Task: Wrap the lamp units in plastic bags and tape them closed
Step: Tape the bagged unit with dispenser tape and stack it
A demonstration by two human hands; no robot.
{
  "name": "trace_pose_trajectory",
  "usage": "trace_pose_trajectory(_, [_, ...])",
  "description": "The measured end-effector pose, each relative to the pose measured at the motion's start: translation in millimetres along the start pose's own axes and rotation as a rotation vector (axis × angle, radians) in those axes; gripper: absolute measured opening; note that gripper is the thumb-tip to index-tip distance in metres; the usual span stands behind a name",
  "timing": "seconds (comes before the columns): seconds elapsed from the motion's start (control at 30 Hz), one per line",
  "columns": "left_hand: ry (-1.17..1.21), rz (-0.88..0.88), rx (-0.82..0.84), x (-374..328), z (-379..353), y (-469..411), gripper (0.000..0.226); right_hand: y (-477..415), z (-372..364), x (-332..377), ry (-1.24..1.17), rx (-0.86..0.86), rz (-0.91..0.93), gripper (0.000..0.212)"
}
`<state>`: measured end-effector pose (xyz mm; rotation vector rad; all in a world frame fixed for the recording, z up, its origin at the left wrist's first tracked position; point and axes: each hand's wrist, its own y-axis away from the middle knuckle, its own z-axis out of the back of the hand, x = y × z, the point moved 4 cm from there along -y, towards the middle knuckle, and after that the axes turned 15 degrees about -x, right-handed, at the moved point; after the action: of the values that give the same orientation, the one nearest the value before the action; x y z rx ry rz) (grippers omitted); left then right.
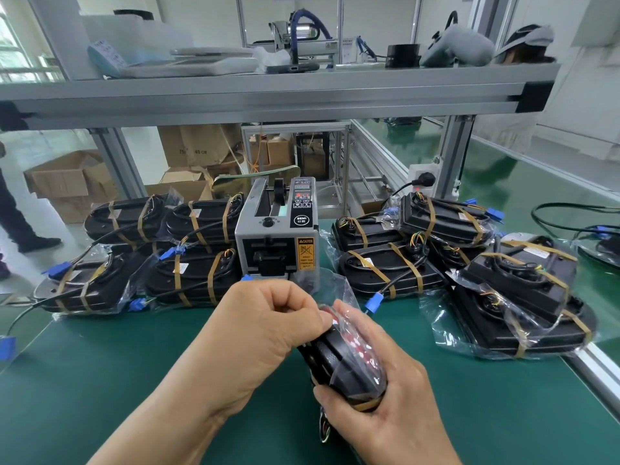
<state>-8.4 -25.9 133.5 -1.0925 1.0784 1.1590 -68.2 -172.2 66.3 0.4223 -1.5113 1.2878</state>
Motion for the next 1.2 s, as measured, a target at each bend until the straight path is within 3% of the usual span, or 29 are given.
trace_pose_trajectory(0.17, [-0.088,-0.060,-0.033,2.7,1.7,1.9,0.019,0.5,0.3,0.5,-0.009,0.005,0.004,0.082])
trace_pose_trajectory(0.3, [-0.070,-0.075,-0.064,5.2,1.1,3.0,0.032,-0.1,-0.3,2.9,-0.021,0.006,0.020,0.082])
trace_pose_trajectory(0.43, [-0.046,-0.069,-0.115,9.1,-0.9,0.4,0.015,-0.4,-1.5,4.6,-0.037,-0.001,0.038,0.081])
trace_pose_trajectory(0.63, [-0.030,-0.117,-0.131,11.3,-3.2,2.8,0.012,-0.4,-1.9,5.6,-0.042,0.006,0.040,0.081])
trace_pose_trajectory(0.8, [-0.057,-0.135,-0.181,18.4,-2.6,11.3,0.038,1.2,-4.0,3.8,-0.065,0.012,0.048,0.082])
trace_pose_trajectory(1.0, [0.124,0.096,-0.162,30.6,-12.7,8.0,0.070,-5.6,-16.5,-5.5,-0.071,-0.155,0.221,0.090])
trace_pose_trajectory(1.1, [0.061,-0.056,-0.203,22.6,-7.7,-1.2,0.062,-13.5,-30.8,-12.5,-0.102,-0.155,0.244,0.094])
trace_pose_trajectory(1.2, [-0.017,-0.199,-0.166,17.1,-2.3,-8.4,0.039,-17.2,-40.5,-13.9,-0.172,0.029,0.124,0.112])
